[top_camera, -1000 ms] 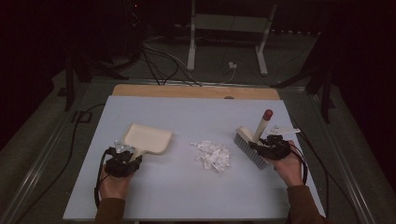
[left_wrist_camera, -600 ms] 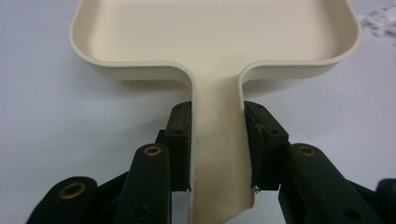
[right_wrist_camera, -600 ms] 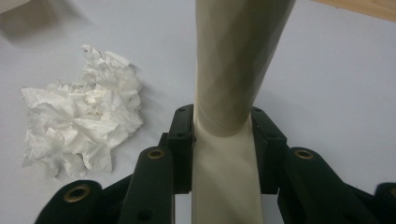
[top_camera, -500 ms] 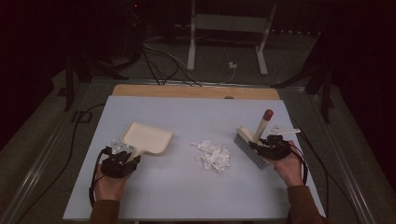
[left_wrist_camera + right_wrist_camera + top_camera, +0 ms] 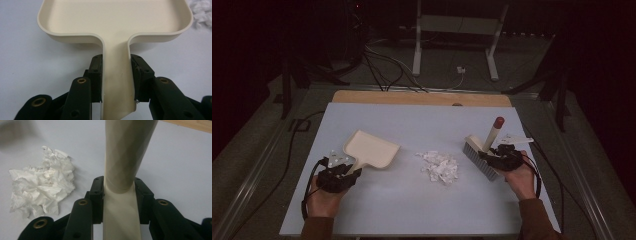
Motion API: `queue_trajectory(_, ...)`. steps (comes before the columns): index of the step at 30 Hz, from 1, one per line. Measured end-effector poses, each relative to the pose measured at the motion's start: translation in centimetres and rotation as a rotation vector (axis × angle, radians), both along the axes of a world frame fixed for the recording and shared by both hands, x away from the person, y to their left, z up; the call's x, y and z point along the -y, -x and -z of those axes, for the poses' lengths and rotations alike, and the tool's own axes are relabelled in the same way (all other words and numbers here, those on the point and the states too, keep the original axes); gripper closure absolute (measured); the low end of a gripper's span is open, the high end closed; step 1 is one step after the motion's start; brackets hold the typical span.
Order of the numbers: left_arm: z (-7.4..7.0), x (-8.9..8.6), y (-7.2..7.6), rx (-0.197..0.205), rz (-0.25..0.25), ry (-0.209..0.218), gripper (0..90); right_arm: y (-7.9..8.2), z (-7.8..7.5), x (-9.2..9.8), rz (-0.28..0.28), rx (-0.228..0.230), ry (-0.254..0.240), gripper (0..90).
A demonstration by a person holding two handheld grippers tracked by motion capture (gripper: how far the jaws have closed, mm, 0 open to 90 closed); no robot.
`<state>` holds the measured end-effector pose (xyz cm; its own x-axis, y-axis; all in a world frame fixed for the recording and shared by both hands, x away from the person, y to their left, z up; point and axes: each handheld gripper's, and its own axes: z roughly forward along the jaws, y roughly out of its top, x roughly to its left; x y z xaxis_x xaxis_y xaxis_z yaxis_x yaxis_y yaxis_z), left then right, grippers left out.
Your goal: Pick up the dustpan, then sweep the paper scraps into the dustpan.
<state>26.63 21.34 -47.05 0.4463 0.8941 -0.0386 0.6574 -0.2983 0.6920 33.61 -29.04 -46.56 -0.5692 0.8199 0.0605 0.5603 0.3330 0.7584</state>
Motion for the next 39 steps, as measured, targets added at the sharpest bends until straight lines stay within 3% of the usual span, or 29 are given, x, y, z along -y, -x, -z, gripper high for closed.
queue_trajectory(9,-0.4,0.8,0.5,-0.009,0.089,-0.038,66.4,0.0,0.0,0.0,0.004,0.000,-0.002,66.4)
queue_trajectory(22,-1.2,2.0,0.5,-0.027,0.274,-0.062,66.4,-0.1,0.1,0.2,0.002,-0.001,-0.008,66.5)
queue_trajectory(39,-1.6,1.8,0.6,-0.026,0.392,-0.072,66.4,-0.3,0.1,0.4,0.005,-0.007,-0.020,66.4)
